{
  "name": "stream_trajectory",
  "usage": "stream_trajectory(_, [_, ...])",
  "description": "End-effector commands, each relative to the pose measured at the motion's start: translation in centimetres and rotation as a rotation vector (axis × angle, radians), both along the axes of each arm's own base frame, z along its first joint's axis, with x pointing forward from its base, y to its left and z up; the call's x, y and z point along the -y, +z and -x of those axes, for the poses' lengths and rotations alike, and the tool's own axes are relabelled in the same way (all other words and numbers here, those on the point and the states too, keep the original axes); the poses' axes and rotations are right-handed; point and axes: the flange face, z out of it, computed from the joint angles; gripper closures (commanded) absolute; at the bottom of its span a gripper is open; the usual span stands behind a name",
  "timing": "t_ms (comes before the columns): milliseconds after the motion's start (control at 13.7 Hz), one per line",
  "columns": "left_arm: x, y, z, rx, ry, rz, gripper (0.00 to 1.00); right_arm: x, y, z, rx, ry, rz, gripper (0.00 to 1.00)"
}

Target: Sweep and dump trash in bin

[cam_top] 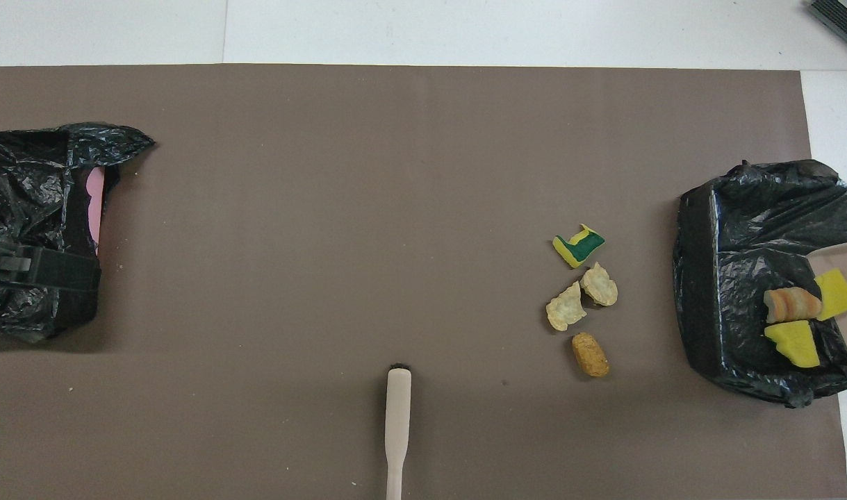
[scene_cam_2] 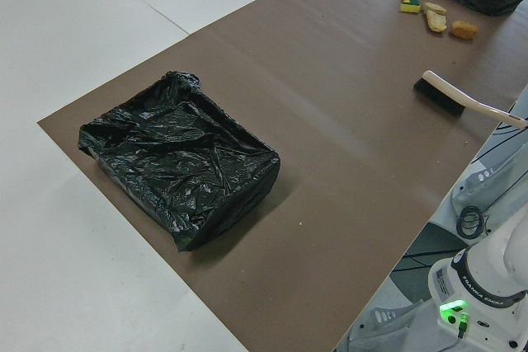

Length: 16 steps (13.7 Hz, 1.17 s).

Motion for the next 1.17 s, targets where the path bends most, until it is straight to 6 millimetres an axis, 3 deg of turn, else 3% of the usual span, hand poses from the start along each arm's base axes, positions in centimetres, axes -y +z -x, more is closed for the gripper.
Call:
stream_trajectory(0, [-0.7,0.3,-1.2,-0.017,0.003,-0.002,0.00,-2.2,-0.6,0.7,0.000,0.016,0.094,1.00])
stream_trajectory(292, [-2.3,0.6,-1.9,-0.030,-0.025,0.007,0.00,-2.3,0.0,1.0,0.010,-0.034,0.107,1.00])
stream_trajectory(511, [-2.8,1.4,-1.5,-0.005,-0.071,0.007,0.00,-3.5,4.4,1.6,0.090,-0.125,-0.001,1.00])
stream_trajectory(730, [-3.1,2.0,-1.0,0.009,-0.066,0.010,0.00,-6.3,7.0,2.3,0.191,-0.271,-0.156,1.00])
stream_trajectory(949, [-3.0,2.0,-0.9,0.011,-0.069,0.010,0.00,-12.4,6.1,2.7,0.330,-0.430,-0.306,1.00])
stream_trajectory(1095, [-3.1,2.1,-1.0,0.017,-0.065,0.011,0.00,-14.8,5.4,2.8,0.420,-0.550,-0.436,1.00])
